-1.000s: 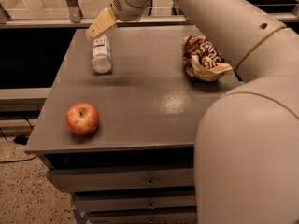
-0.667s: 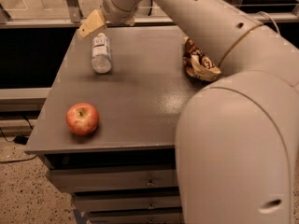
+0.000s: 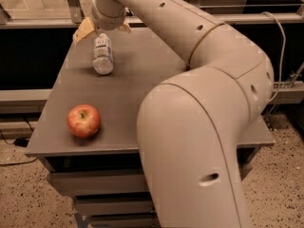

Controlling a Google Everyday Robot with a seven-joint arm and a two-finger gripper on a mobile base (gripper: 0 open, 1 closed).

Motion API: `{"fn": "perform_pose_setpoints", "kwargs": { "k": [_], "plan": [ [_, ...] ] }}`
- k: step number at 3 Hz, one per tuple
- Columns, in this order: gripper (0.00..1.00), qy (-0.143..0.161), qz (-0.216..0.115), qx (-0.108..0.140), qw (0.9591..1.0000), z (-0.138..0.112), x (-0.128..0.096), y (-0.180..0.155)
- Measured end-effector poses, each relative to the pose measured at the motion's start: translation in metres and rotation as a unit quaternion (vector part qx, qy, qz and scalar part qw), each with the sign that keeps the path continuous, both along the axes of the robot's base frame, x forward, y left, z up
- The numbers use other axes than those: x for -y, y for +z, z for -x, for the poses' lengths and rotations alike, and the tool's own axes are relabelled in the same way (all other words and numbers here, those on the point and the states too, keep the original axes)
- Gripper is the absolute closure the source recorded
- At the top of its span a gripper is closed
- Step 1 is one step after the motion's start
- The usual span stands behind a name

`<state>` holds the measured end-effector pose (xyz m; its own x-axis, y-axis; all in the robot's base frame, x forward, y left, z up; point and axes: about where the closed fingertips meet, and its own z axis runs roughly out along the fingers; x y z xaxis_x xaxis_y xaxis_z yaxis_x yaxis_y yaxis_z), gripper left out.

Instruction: Place blue plastic bottle upright

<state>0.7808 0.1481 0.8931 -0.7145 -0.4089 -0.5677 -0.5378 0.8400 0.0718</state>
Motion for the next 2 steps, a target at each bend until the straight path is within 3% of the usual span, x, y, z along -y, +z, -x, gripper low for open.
{"fn": "perform_pose_setpoints", "kwargs": {
  "k": [1,2],
  "plan": [
    [0.00,-0.041,0.038,-0.024,0.9981,-0.015,-0.008,-0.022],
    [0.00,-0.062,0.064,-0.042,0.9952,-0.020,-0.012,-0.037]
  ]
}}
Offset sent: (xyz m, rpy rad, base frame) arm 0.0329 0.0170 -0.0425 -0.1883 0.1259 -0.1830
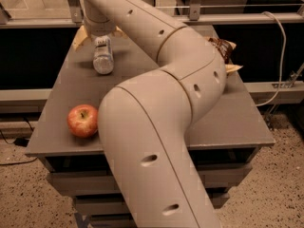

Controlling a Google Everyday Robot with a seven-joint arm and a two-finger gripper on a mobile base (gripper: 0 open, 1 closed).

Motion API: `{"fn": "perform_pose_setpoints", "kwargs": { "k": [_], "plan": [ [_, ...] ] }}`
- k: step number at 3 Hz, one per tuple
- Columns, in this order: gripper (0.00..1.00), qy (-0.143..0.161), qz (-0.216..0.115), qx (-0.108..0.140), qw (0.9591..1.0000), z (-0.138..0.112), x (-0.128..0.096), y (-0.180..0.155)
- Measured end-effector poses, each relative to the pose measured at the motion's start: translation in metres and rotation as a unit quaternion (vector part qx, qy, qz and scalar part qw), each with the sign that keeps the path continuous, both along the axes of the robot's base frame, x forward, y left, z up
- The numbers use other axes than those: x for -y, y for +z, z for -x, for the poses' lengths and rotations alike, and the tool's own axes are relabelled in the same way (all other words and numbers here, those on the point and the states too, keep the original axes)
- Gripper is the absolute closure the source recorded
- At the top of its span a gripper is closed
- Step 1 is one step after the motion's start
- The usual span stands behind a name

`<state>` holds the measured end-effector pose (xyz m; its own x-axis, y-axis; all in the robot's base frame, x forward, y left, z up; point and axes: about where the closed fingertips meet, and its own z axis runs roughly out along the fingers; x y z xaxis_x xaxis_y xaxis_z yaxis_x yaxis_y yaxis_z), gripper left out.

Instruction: Place blue plastic bottle upright

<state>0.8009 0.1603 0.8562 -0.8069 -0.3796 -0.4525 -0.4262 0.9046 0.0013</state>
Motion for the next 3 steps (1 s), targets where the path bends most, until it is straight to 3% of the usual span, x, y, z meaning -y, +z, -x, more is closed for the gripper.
{"fn": "perform_pose_setpoints", "kwargs": {
  "k": [2,3],
  "plan": [
    [0.00,-0.033,0.045,-0.025,0.9981,-0.0036,-0.0035,-0.0163],
    [0.15,-0.040,0.064,-0.027,0.9968,-0.0047,-0.0048,-0.0179]
  ]
}}
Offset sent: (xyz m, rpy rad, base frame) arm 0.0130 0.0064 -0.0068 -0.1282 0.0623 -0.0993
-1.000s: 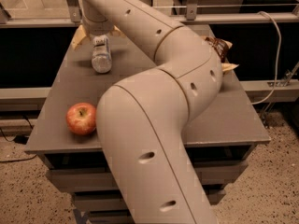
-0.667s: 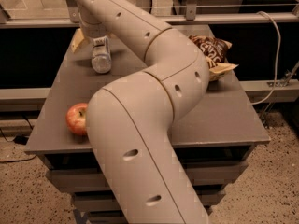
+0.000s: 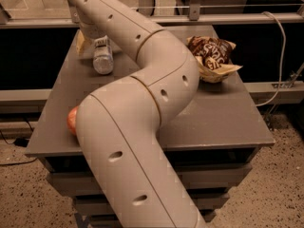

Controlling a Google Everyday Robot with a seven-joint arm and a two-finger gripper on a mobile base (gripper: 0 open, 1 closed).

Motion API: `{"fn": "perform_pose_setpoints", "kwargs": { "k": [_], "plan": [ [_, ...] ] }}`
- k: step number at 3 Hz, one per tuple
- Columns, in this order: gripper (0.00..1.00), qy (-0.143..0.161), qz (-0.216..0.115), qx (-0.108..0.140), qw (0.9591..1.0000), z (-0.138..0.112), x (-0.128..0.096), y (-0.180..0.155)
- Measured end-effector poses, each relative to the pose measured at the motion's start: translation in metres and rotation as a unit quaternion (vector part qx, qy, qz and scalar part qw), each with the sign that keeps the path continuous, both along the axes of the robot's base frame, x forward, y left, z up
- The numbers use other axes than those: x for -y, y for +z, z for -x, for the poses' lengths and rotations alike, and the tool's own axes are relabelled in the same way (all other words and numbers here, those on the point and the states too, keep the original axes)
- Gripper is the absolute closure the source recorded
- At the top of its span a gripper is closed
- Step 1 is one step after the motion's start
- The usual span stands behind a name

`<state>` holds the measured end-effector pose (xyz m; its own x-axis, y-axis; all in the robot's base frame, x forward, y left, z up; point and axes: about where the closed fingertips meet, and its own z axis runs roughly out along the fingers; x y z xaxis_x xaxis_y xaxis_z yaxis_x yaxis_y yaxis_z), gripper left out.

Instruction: Place blue plastic bottle upright

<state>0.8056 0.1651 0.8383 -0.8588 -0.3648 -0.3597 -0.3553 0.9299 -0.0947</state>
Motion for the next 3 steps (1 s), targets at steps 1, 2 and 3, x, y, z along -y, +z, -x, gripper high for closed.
{"fn": "perform_pose_setpoints", "kwargs": {
  "k": [1,2,3],
  "plan": [
    [0.38,-0.003,0.016,0.002,0.9999,-0.002,-0.001,0.001],
    [0.62,-0.003,0.025,0.006,0.9997,-0.003,0.000,0.003],
    [0.85,0.008,0.029,0.028,0.9992,-0.006,0.005,0.019]
  ]
}}
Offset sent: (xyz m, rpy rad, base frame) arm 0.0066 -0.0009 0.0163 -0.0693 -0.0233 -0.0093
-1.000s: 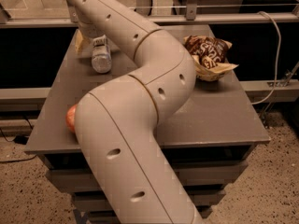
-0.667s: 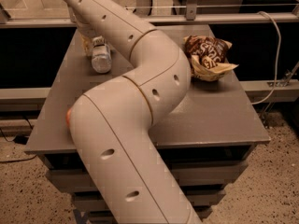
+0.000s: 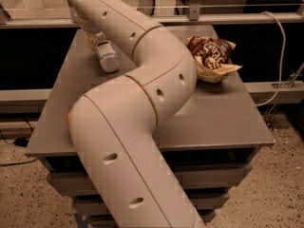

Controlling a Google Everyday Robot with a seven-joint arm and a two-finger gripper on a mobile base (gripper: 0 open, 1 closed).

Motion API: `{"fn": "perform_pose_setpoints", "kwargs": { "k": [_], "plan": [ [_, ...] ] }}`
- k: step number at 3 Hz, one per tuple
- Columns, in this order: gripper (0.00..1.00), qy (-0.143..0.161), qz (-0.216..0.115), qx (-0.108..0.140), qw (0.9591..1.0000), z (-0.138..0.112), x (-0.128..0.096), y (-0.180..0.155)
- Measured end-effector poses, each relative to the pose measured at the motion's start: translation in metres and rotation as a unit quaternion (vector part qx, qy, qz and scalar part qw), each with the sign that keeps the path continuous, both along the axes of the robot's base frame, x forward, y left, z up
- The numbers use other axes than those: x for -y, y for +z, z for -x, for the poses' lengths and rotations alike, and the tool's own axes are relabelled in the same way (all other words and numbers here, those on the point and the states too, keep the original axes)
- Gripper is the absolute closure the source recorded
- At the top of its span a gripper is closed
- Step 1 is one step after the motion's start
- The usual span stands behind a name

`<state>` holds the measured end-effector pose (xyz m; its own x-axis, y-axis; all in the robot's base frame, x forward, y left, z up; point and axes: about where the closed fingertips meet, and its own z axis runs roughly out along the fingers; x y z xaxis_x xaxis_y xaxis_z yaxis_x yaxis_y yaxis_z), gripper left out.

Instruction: Place blue plastic bottle upright

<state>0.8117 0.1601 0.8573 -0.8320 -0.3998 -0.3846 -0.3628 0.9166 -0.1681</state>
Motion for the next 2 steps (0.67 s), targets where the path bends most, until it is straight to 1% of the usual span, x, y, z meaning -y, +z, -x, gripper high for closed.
{"fn": "perform_pose_setpoints", "kwargs": {
  "k": [1,2],
  "plan": [
    [1.00,0.022,-0.021,0.044,0.9986,0.002,0.019,0.034],
    [1.00,0.050,-0.067,0.107,0.9907,0.019,0.053,0.082]
  ]
}}
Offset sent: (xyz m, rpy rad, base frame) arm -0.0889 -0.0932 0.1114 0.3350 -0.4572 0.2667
